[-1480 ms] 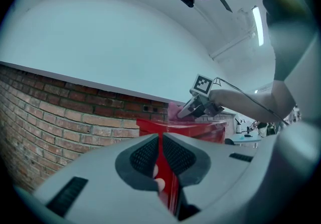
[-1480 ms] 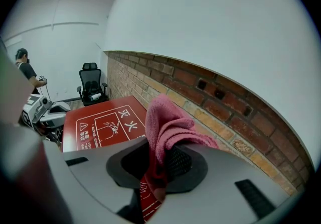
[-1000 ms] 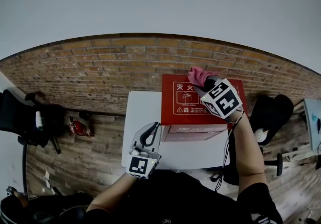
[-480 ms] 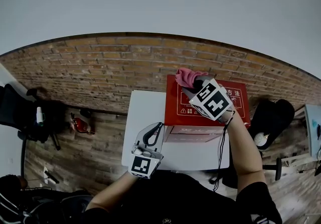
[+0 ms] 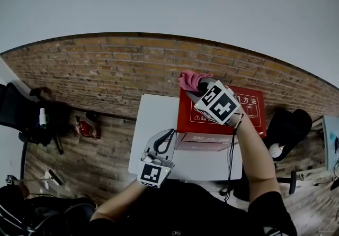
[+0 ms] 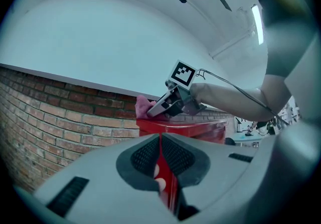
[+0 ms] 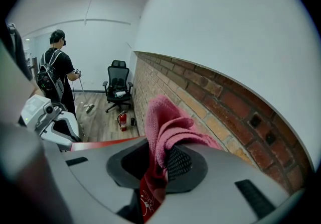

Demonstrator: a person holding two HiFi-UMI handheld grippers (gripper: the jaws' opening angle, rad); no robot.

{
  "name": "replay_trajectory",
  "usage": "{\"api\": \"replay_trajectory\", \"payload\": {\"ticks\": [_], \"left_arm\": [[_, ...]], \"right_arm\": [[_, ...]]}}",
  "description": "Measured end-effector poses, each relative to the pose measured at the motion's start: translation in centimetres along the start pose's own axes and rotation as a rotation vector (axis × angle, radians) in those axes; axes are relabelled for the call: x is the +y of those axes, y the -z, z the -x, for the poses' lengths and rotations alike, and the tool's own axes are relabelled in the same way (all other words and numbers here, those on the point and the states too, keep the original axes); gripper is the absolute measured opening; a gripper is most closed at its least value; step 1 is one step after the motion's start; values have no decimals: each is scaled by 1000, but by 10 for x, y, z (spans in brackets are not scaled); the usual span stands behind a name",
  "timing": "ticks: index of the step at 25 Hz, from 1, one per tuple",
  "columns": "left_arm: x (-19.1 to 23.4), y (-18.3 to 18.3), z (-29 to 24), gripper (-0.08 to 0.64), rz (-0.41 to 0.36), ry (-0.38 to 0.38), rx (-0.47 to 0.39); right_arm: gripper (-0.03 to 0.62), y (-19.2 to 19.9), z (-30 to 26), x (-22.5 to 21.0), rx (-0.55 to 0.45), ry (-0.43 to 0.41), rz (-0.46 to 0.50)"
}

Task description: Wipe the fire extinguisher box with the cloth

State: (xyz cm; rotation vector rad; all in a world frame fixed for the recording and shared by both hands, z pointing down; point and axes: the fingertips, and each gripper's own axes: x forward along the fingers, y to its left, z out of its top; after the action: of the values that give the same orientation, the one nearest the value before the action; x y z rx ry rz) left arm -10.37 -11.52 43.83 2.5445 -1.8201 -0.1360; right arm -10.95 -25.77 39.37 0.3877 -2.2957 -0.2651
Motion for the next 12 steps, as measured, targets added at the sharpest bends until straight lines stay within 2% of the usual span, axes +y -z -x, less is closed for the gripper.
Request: {"api": "replay_trajectory", "payload": {"ticks": [12], "left_arm": [[1,-1,0,41,10,-12,-15]], "right_arm": [[74,-11,-8,6,-10,-31,38]]}}
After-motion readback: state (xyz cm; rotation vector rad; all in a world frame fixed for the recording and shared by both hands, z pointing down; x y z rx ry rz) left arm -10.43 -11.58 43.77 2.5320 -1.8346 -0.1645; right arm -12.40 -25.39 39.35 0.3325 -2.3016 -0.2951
